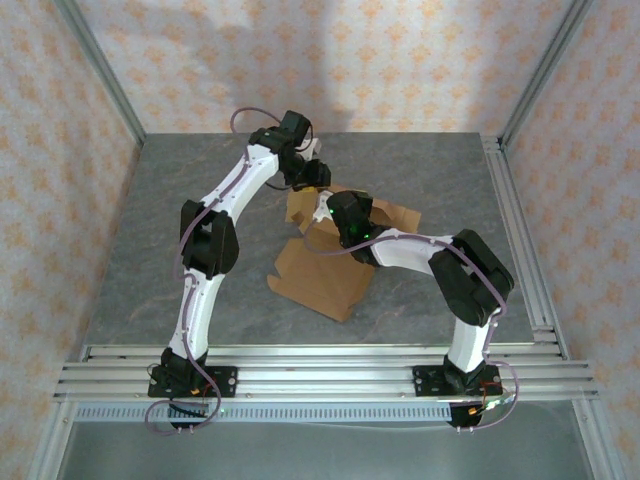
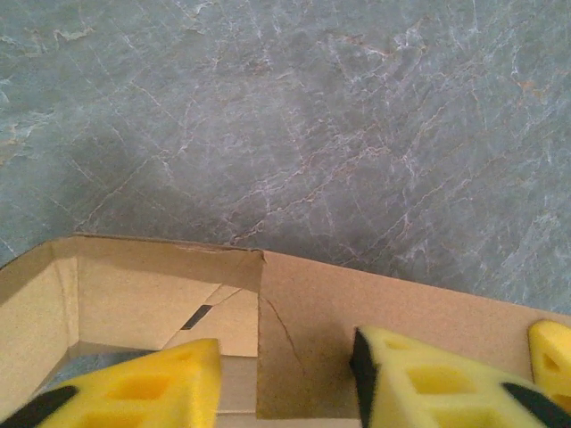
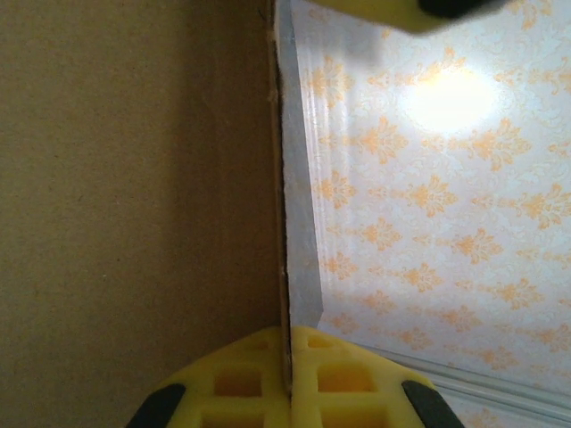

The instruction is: Fold the paper box

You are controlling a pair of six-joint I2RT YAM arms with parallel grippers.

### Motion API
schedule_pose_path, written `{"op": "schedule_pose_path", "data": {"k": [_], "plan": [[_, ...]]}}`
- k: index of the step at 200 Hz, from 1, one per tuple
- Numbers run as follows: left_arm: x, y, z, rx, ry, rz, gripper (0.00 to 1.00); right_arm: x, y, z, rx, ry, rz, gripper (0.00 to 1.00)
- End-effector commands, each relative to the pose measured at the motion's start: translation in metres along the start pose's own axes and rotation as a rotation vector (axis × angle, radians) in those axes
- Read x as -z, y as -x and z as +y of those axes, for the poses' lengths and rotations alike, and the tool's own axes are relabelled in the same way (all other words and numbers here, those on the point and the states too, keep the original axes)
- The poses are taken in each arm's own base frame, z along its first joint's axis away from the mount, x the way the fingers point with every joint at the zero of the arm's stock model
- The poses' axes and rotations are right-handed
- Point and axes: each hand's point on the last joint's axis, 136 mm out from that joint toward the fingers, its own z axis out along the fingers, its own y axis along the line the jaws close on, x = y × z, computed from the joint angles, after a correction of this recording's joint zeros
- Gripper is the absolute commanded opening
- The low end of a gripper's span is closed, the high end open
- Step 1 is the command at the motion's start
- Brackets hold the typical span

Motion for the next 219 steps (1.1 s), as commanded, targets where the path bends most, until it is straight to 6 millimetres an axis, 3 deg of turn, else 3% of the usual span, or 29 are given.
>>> {"op": "schedule_pose_path", "data": {"k": [1,32,49,73,108,127,133,147,149,155,191,219], "plan": [[0.022,0.0,-0.011,-0.024,-0.019,-0.022,0.33,0.003,0.009,-0.016,-0.041,-0.04,-0.008,0.0],[0.025,-0.001,-0.008,-0.029,-0.002,-0.029,0.33,0.003,0.009,-0.017,-0.044,-0.042,-0.006,0.0],[0.03,0.0,-0.005,-0.036,0.021,-0.044,0.49,0.003,0.009,-0.018,-0.049,-0.043,-0.006,0.0],[0.042,0.004,0.003,-0.048,0.077,-0.088,0.64,0.003,0.009,-0.018,-0.064,-0.045,-0.006,0.0],[0.076,0.013,0.012,-0.066,0.119,-0.225,0.88,0.009,0.012,-0.025,-0.16,-0.012,-0.038,0.0],[0.095,0.018,0.018,-0.069,0.131,-0.301,0.92,0.01,0.015,-0.028,-0.186,-0.003,-0.05,0.0],[0.101,0.019,0.021,-0.069,0.136,-0.323,0.98,0.01,0.015,-0.029,-0.192,0.001,-0.054,0.0],[0.102,0.02,0.03,-0.06,0.14,-0.348,0.99,0.011,0.017,-0.03,-0.205,0.015,-0.062,0.0],[0.112,0.02,0.027,-0.064,0.132,-0.368,0.99,0.011,0.017,-0.029,-0.204,0.017,-0.062,0.0],[0.117,0.021,0.028,-0.064,0.129,-0.383,0.99,0.01,0.016,-0.03,-0.203,0.018,-0.061,0.0],[0.122,0.024,0.055,-0.06,0.155,-0.427,0.99,0.005,0.014,-0.024,-0.141,0.01,-0.044,0.0],[0.122,0.036,0.094,0.012,0.115,-0.459,1.0,0.007,0.014,-0.024,-0.125,0.0,-0.048,0.0]]}}
